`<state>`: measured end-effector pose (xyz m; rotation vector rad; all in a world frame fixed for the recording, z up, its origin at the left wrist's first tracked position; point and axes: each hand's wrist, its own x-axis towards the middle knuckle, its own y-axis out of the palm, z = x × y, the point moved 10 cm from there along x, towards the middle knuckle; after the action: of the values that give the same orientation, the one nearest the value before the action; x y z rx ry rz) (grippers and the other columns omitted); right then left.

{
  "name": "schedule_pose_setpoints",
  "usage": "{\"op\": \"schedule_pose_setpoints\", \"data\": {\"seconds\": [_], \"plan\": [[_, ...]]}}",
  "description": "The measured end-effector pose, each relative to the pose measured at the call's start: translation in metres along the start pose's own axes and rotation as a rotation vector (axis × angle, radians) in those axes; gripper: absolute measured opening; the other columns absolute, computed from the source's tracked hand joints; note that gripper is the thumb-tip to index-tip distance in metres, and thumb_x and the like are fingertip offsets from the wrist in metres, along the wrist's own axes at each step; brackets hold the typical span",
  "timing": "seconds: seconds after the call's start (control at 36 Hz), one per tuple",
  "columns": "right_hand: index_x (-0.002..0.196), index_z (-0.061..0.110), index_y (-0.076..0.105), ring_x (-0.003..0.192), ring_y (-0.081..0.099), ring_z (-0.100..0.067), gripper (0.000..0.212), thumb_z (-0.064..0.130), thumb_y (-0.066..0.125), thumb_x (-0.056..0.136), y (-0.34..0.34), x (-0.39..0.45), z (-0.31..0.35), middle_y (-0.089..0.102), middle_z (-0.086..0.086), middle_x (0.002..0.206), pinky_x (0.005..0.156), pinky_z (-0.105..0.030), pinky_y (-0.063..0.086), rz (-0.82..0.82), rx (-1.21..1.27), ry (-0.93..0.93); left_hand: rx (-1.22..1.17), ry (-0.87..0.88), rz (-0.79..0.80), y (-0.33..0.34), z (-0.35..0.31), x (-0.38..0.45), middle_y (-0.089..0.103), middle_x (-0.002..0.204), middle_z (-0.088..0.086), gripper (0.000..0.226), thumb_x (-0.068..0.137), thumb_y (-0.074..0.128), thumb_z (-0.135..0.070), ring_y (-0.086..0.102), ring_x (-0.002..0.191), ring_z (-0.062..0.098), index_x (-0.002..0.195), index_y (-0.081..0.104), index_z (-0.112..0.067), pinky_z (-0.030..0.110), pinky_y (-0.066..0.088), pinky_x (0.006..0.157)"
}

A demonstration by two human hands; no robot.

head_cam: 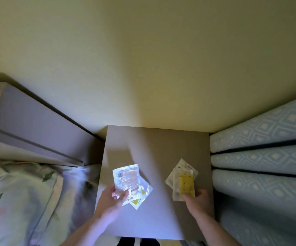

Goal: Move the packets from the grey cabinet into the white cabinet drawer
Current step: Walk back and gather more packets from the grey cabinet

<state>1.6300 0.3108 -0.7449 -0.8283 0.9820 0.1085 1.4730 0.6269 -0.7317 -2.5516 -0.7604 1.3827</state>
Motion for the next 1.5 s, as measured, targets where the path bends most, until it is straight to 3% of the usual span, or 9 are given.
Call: {"op": "schedule_pose_setpoints", "data": {"seconds": [0.17,0.33,0.64,0.78,0.86,0.97,1.14,1.28,1.5], "plan": [[0.106,0.002,0.065,0.078,0.069,-0.034,0.077,0.064,0.08,0.063,0.018,0.001,0.006,0.071,-0.015,0.096,0.061,-0.034,0.056,-0.143,0.052,0.065,-0.069,0.057,0.009,-0.021,0.007,-0.01,0.078,0.088,-0.006,0.021,0.09,0.075,-0.012,0.074,0.087,0.027,0.105,0.068,-0.025,0.034,0.054,0.083],[0.094,0.003,0.071,0.073,0.069,-0.03,0.056,0.051,0.084,0.067,0.031,0.0,0.018,0.069,-0.008,0.081,0.061,-0.033,0.057,-0.123,0.081,0.113,-0.084,0.06,-0.005,-0.04,0.012,-0.023,0.078,0.092,-0.005,0.012,0.091,0.074,-0.019,0.074,0.084,0.021,0.099,0.064,-0.019,0.032,0.053,0.076],[0.11,-0.006,0.066,0.079,0.056,-0.028,0.044,0.018,0.085,0.078,0.037,-0.03,0.011,0.066,-0.02,0.1,0.069,-0.034,0.044,-0.075,0.254,0.07,-0.211,0.043,-0.058,-0.076,0.033,-0.06,0.076,0.102,-0.003,0.023,0.09,0.074,-0.014,0.075,0.09,0.013,0.109,0.064,-0.021,0.033,0.058,0.077],[0.105,0.004,0.069,0.08,0.064,-0.026,0.03,0.006,0.082,0.078,0.028,-0.092,0.014,0.071,-0.014,0.099,0.066,-0.03,0.048,-0.039,0.247,-0.092,-0.217,0.044,-0.065,-0.098,0.036,-0.101,0.072,0.108,0.007,0.023,0.088,0.077,-0.015,0.074,0.095,0.018,0.107,0.063,-0.017,0.041,0.062,0.077],[0.092,0.012,0.074,0.073,0.07,-0.022,0.02,0.025,0.081,0.078,0.017,-0.139,0.007,0.075,-0.002,0.081,0.069,-0.032,0.054,0.025,0.054,-0.227,-0.169,0.083,-0.068,-0.114,0.029,-0.14,0.073,0.1,0.003,0.021,0.084,0.078,-0.028,0.074,0.088,0.012,0.101,0.065,-0.024,0.041,0.062,0.076],[0.078,0.016,0.072,0.069,0.068,-0.018,0.021,0.035,0.079,0.078,-0.01,-0.214,-0.005,0.072,0.003,0.07,0.063,-0.031,0.052,0.034,-0.113,-0.394,-0.191,0.159,-0.092,-0.134,0.015,-0.207,0.077,0.091,-0.001,0.014,0.09,0.07,-0.005,0.075,0.083,0.014,0.096,0.068,-0.017,0.022,0.056,0.065],[0.076,0.017,0.065,0.066,0.062,-0.02,0.031,0.046,0.066,0.087,-0.035,-0.309,-0.047,0.071,0.0,0.072,0.063,-0.032,0.05,0.152,-0.152,-0.56,-0.213,0.213,-0.118,-0.146,0.035,-0.314,0.077,0.097,-0.003,0.018,0.087,0.07,-0.016,0.074,0.087,0.014,0.103,0.072,-0.024,0.029,0.061,0.072],[0.063,0.016,0.047,0.055,0.034,-0.014,0.045,0.049,0.064,0.088,-0.043,-0.375,-0.083,0.043,0.011,0.052,0.053,-0.027,0.032,0.238,-0.257,-0.765,-0.18,0.263,-0.188,-0.139,0.08,-0.402,0.076,0.09,-0.007,0.022,0.088,0.065,-0.008,0.073,0.083,0.013,0.098,0.073,-0.026,0.026,0.058,0.066],[0.074,0.012,0.06,0.054,0.032,-0.011,0.035,0.046,0.062,0.08,-0.036,-0.471,-0.163,0.057,-0.002,0.058,0.049,-0.025,0.034,0.269,-0.543,-1.062,-0.144,0.218,-0.4,-0.146,0.189,-0.539,0.072,0.089,-0.017,0.018,0.087,0.067,-0.016,0.07,0.078,0.003,0.093,0.068,-0.033,0.032,0.061,0.067]]}}
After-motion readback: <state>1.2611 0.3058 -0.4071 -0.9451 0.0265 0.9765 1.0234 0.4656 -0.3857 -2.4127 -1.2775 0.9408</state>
